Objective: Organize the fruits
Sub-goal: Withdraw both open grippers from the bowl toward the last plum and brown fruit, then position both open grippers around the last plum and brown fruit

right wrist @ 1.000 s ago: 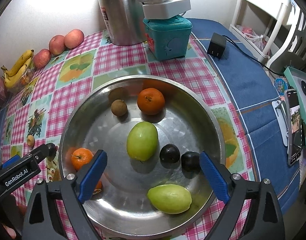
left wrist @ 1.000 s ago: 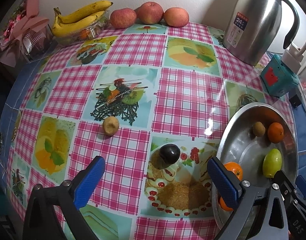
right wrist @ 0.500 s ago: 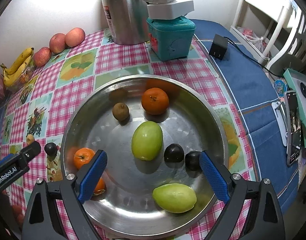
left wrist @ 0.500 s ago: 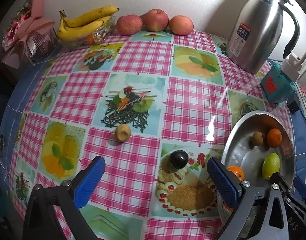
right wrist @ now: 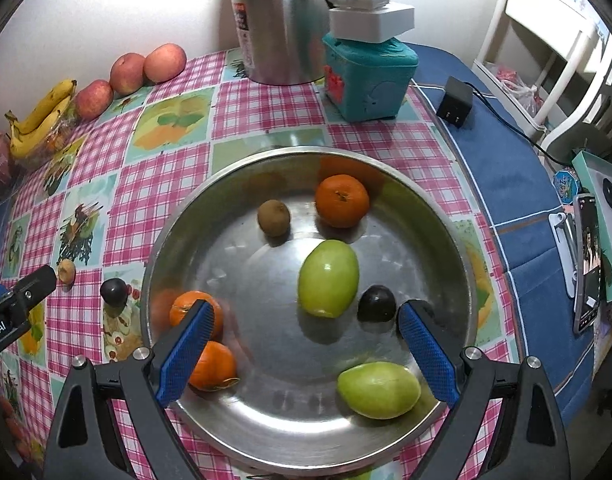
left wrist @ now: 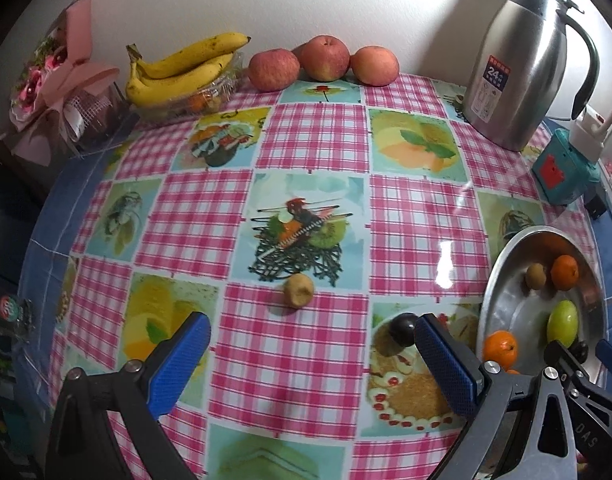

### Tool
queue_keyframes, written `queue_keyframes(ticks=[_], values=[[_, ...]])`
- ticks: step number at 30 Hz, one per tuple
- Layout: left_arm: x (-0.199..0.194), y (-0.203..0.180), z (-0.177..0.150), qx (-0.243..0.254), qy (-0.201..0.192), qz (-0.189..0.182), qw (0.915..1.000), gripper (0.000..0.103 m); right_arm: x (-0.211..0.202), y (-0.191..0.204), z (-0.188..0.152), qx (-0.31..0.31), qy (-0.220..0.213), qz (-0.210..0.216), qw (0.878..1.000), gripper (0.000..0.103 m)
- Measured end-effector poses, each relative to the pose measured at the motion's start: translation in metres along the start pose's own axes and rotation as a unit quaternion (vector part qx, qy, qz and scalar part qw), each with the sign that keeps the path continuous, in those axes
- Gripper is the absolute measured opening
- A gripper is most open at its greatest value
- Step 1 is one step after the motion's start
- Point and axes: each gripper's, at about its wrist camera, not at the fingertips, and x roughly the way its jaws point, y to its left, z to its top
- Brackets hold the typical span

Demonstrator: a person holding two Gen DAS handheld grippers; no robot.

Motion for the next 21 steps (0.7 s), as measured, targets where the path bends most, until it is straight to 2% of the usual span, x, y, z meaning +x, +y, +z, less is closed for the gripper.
queue_keyframes(ticks=[9,21], values=[[-0.003,0.038,0.006,-0.02,-0.008,0.015,0.9997,0.103,-0.001,0.036,0.0,-0.023,0.003,0.012,1.0,0.094],[0.006,0.092,0.008,-0.072,0.003,0.001,0.9974,0.103,-0.006,0.098,-0.002,-0.066,-0.009,0.039,0.997,0.094]])
